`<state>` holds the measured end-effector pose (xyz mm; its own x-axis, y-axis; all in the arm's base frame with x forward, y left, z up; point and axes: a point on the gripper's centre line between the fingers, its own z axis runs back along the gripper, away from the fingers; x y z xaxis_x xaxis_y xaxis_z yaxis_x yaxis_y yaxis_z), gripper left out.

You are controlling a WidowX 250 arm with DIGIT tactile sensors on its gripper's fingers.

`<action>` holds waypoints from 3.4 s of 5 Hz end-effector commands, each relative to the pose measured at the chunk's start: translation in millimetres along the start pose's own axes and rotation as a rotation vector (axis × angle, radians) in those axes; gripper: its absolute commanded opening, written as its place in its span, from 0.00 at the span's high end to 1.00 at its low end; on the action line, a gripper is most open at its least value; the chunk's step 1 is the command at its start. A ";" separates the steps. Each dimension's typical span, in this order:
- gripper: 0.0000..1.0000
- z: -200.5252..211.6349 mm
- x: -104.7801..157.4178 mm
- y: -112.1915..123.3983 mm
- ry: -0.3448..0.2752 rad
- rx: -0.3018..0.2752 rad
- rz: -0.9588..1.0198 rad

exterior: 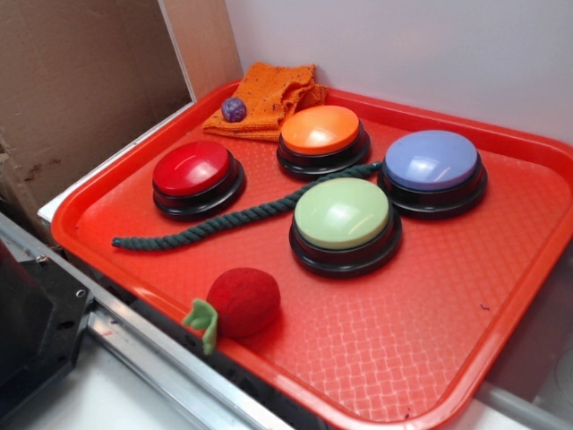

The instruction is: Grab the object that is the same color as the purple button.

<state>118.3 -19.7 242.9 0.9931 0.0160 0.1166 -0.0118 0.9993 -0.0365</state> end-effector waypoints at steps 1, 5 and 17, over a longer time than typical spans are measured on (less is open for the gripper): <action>0.00 0.0 0.0 0.0 0.000 0.000 0.000; 0.00 -123.9 101.2 44.9 -0.171 0.020 0.350; 1.00 -199.8 187.3 101.6 -0.114 0.096 0.482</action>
<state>311.6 71.0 32.8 0.8643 0.4878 0.1226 -0.4927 0.8701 0.0120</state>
